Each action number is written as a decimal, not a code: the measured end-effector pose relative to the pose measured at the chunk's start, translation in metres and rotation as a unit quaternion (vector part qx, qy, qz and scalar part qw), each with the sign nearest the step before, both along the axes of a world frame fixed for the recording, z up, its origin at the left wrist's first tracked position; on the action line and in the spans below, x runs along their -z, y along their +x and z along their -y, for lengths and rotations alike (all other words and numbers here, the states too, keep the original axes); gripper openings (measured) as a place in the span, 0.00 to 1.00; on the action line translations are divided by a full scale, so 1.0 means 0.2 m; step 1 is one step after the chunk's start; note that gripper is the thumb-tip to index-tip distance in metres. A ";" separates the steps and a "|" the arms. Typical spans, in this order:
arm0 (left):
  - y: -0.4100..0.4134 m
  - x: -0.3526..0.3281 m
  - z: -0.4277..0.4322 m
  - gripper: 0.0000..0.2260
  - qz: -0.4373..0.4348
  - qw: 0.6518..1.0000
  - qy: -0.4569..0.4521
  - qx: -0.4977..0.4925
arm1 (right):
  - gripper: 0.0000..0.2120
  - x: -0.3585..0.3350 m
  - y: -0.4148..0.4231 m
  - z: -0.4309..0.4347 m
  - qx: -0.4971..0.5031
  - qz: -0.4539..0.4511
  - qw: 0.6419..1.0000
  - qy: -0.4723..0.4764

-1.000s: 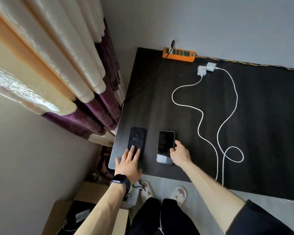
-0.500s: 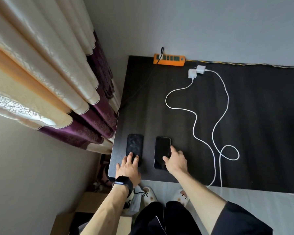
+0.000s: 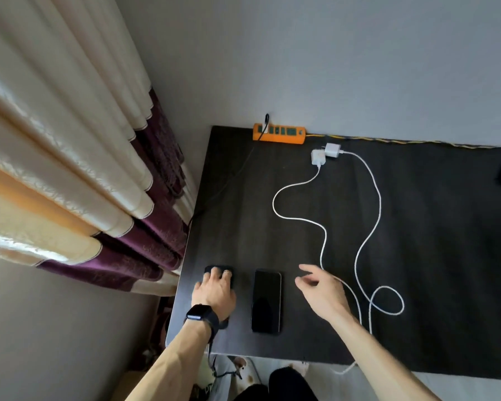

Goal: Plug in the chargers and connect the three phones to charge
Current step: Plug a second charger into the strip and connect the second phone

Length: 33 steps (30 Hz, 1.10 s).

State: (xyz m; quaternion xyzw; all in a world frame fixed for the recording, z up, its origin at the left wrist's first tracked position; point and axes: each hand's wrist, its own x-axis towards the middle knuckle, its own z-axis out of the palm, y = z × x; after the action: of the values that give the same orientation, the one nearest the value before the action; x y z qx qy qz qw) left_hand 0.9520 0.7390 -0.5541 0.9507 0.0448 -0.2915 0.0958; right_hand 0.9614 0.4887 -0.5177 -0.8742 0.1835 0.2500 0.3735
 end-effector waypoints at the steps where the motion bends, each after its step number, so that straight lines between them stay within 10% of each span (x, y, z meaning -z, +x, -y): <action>1: 0.09 0.01 0.02 0.22 0.022 1.000 -0.015 -0.001 | 0.15 -0.03 0.07 0.04 0.021 0.019 1.000 0.009; 12: 0.96 0.31 0.31 0.26 0.165 0.985 -0.048 0.015 | 0.18 0.16 1.05 0.30 0.091 0.118 0.989 0.011; 26: 1.08 0.50 0.30 0.26 0.214 0.976 -0.037 -0.015 | 0.42 0.39 1.94 0.31 0.072 0.086 0.981 -0.161; 33: 1.07 0.52 0.30 0.27 0.222 0.974 -0.032 -0.027 | 0.27 0.40 1.98 0.20 -0.069 0.184 0.960 -0.198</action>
State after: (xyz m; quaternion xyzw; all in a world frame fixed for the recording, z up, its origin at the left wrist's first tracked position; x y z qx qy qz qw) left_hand 1.1660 0.6790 -0.6577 0.9866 0.0388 -0.0717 0.1412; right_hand 1.3567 0.4493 -0.5977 -0.9722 0.0964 0.0686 0.2018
